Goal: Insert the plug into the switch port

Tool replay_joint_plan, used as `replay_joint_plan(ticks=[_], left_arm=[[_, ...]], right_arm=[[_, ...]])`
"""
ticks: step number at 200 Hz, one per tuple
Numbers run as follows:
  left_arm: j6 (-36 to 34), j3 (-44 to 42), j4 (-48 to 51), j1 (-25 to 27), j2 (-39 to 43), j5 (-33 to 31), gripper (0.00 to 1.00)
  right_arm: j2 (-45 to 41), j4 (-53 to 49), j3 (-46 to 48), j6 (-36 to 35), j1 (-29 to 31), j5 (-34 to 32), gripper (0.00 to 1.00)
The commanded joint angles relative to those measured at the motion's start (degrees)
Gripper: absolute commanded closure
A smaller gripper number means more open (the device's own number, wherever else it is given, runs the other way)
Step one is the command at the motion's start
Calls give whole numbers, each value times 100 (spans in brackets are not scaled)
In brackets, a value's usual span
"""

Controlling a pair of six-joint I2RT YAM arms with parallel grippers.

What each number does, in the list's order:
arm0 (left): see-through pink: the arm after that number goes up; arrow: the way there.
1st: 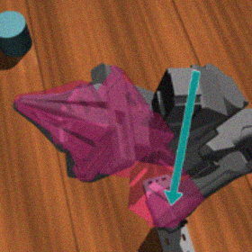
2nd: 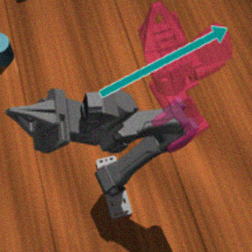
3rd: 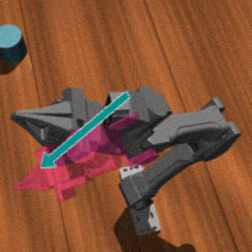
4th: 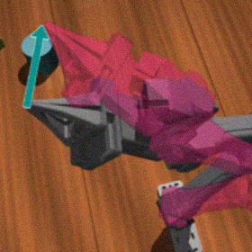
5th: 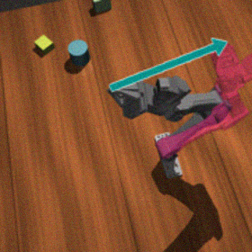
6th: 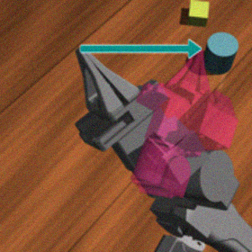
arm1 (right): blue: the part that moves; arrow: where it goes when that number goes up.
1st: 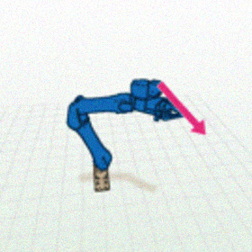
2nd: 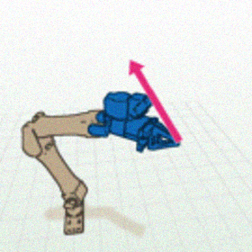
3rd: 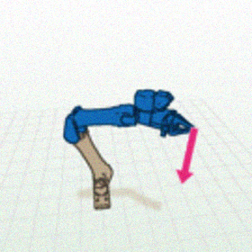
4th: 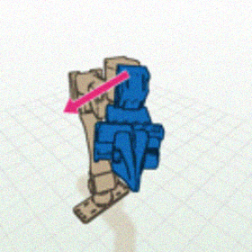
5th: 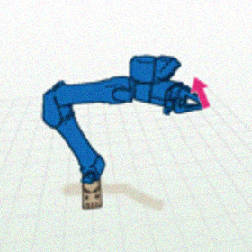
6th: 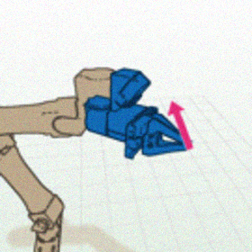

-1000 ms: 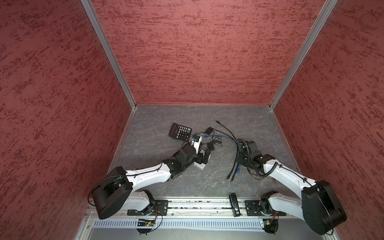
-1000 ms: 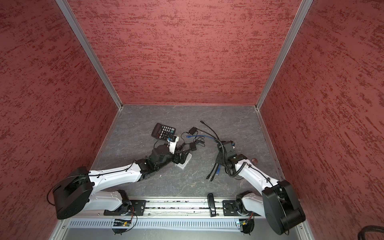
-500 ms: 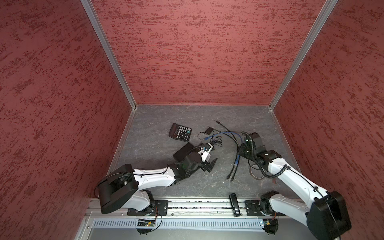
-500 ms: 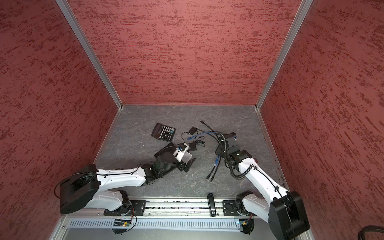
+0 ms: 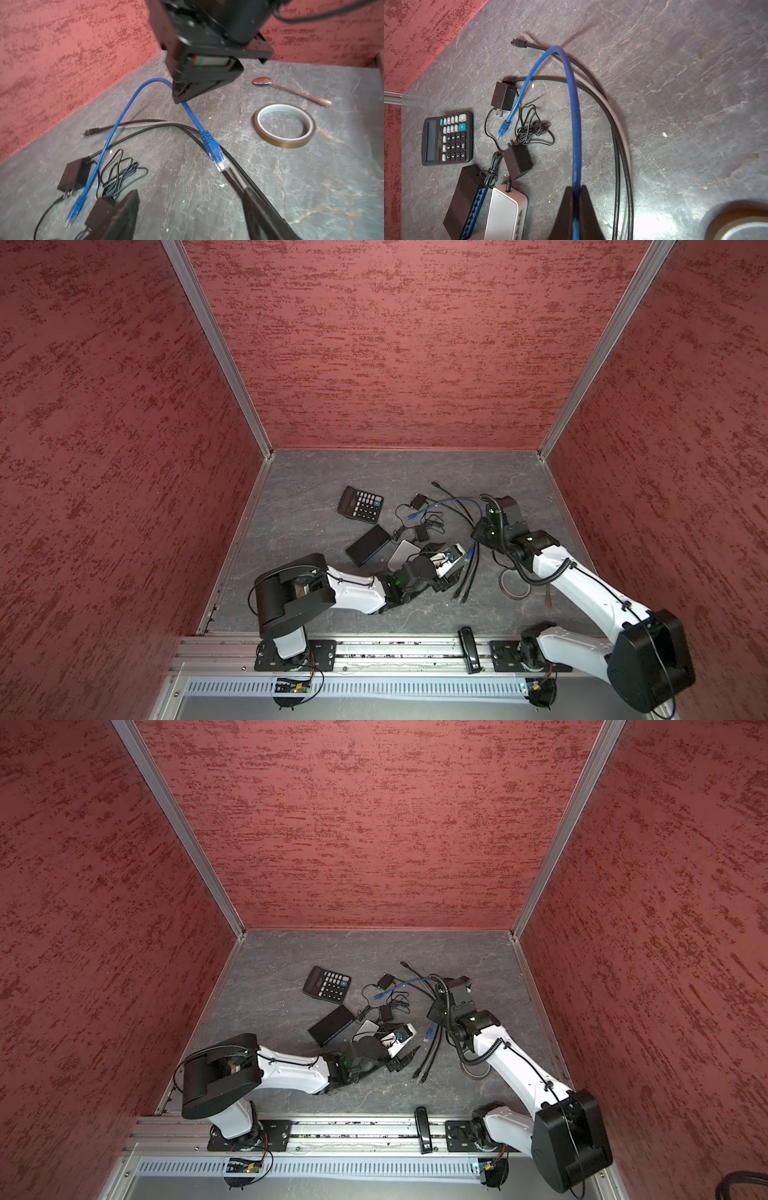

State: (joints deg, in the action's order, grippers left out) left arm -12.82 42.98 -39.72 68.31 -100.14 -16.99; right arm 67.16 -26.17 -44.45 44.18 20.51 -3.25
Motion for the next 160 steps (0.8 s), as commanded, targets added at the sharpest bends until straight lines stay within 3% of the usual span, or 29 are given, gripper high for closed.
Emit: replay_joint_plan(ticks=[1,43,103,125,160], left_arm=[[-309,396,-286,152,-310,-189,22],[-320,581,-490,253,-680,-229,18],[-459,866,-740,236,-1205,-1028,20],[-572,900,-939,220,-1323,-1106,35],[-637,885,-1268,211,-1429,-1210,46]], right_arm=[[3,33,-205,165,-28,-141,100],[34,40,-275,128,-30,-158,100],[34,156,-269,138,-55,23,100],[43,183,-261,132,-84,90,100],[13,183,-247,133,-123,148,100]])
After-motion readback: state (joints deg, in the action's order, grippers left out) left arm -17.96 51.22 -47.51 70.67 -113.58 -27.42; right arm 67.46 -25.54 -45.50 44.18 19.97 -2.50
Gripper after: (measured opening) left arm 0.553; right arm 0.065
